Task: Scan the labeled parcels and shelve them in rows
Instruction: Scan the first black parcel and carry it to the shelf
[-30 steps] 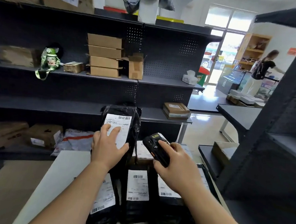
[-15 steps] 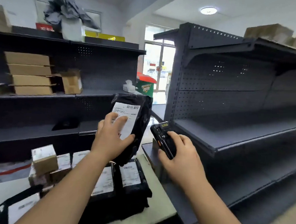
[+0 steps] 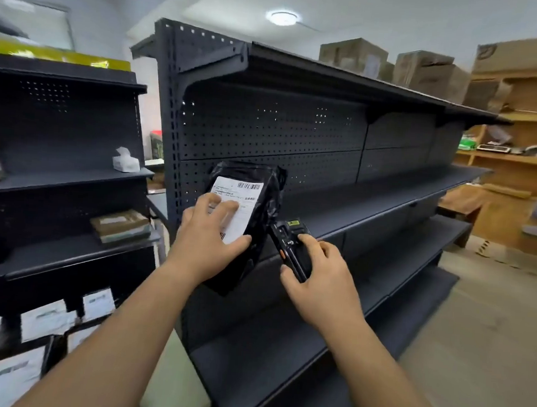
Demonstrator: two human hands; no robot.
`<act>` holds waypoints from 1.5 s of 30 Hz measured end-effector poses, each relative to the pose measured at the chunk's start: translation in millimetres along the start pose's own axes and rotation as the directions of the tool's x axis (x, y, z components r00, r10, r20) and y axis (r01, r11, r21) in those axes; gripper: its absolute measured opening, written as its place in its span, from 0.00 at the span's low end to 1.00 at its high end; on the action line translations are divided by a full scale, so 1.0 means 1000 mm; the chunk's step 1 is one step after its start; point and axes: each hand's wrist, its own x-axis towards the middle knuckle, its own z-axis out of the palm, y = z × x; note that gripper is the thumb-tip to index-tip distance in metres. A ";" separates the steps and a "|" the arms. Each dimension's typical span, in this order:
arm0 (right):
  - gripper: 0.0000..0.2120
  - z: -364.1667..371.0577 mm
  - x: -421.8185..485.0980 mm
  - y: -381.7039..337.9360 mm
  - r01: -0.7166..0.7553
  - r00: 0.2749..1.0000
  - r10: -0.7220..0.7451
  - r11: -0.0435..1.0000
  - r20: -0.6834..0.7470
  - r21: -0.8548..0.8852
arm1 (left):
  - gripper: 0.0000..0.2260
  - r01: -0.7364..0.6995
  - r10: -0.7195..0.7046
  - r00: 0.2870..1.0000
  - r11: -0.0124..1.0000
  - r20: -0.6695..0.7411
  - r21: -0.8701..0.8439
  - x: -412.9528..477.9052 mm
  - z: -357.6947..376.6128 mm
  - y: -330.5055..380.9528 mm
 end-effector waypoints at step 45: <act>0.28 0.091 0.307 0.179 0.371 0.777 -0.508 0.846 0.371 0.382 | 0.31 0.769 -0.828 0.526 0.364 -0.195 0.526 0.157 0.193 0.045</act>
